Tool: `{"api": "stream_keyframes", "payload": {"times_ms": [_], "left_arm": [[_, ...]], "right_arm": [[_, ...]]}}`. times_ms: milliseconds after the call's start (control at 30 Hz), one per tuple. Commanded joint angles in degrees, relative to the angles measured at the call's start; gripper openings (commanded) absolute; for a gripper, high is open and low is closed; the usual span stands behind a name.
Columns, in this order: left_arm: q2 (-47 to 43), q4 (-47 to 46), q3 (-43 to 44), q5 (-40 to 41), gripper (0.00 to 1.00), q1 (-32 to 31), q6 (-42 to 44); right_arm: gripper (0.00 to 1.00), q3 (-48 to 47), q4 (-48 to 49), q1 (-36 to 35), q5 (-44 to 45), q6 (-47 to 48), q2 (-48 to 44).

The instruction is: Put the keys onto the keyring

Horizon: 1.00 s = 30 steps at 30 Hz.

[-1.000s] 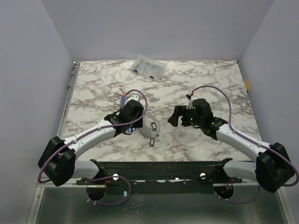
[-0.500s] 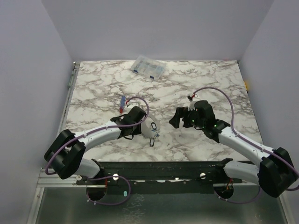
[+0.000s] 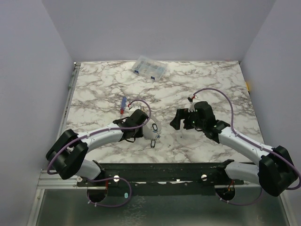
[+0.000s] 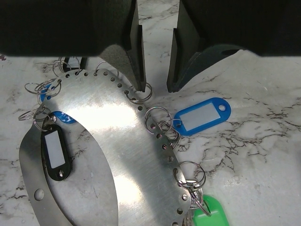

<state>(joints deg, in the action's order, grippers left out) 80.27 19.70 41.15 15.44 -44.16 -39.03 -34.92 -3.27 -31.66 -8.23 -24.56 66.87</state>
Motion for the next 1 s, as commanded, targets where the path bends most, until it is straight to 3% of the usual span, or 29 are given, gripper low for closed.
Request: {"api": "stream_keyframes", "payload": {"times_ms": [0, 700, 867, 967], "left_arm": [[1.2, -1.5, -1.2, -1.1, 0.32, -0.7, -1.1], [4.1, -4.0, -1.1, -0.3, 0.28, -1.4, -2.8], [2.1, -3.7, -0.8, -0.2, 0.39, -1.5, -3.5], [0.8, -3.3, -0.9, 0.7, 0.40, -1.5, -3.6]], "right_arm": [[0.97, 0.6, -0.6, -0.3, -0.3, 0.2, 0.8], [0.97, 1.2, 0.5, -0.3, -0.5, 0.4, 1.9], [0.97, 1.3, 0.5, -0.3, -0.6, 0.3, 1.9], [0.97, 1.4, 0.7, -0.3, -0.7, 0.3, 2.0]]}}
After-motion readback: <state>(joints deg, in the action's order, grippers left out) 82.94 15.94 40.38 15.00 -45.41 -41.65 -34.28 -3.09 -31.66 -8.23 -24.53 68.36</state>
